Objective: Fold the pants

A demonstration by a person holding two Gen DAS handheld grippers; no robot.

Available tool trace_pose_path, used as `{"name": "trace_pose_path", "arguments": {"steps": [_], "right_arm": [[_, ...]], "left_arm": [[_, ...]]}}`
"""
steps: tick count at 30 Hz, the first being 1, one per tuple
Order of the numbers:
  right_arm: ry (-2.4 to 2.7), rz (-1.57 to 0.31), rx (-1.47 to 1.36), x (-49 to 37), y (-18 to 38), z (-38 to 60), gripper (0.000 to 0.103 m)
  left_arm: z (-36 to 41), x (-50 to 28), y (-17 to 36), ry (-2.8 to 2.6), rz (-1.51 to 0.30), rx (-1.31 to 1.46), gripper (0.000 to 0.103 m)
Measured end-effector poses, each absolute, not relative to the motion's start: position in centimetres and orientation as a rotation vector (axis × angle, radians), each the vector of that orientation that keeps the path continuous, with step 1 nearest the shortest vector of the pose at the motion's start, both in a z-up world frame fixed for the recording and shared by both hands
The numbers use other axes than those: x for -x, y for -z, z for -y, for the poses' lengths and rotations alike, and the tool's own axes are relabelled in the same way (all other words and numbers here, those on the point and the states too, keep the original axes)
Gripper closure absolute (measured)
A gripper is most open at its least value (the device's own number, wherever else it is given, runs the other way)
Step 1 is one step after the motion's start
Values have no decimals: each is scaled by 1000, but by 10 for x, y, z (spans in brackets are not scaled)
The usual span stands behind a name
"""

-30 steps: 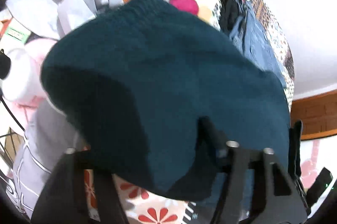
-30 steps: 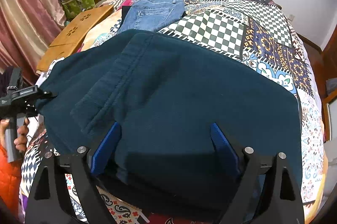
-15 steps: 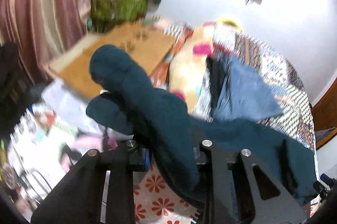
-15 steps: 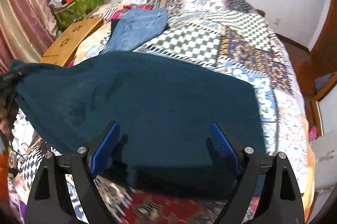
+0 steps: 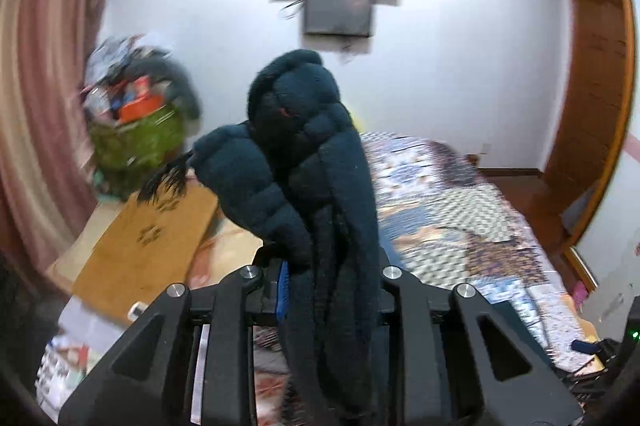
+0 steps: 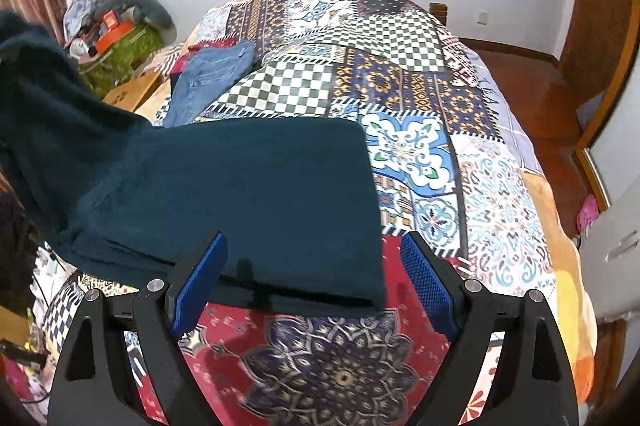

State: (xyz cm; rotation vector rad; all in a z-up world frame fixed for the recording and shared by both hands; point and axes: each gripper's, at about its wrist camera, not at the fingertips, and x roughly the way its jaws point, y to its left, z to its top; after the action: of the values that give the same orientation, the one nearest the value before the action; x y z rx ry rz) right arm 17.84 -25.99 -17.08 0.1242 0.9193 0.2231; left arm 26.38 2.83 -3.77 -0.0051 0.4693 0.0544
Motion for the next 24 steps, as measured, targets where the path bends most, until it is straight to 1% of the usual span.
{"name": "trace_pose_path", "arguments": {"steps": [4,9,14,21,22,24], "right_arm": [[-225,-899,-159,-170,171,276,17],[-216,-895,-191,-164,174,295,17],[-200,-906,-216,-160,180,309,17],[-195,-949,-235,-154,196,316,17],[-196,-955,-234,-154,198,316,17],[-198,-967,-240,-153,202,315,17]], "left_arm": [[31,-286,41,62,-496,-28,79],[104,-311,69,218,-598,-71,80],[155,-316,111,345,-733,-126,81],[201,-298,162,450,-891,-274,81],[202,-294,166,454,-904,-285,79],[205,-289,170,462,-930,-297,73]]}}
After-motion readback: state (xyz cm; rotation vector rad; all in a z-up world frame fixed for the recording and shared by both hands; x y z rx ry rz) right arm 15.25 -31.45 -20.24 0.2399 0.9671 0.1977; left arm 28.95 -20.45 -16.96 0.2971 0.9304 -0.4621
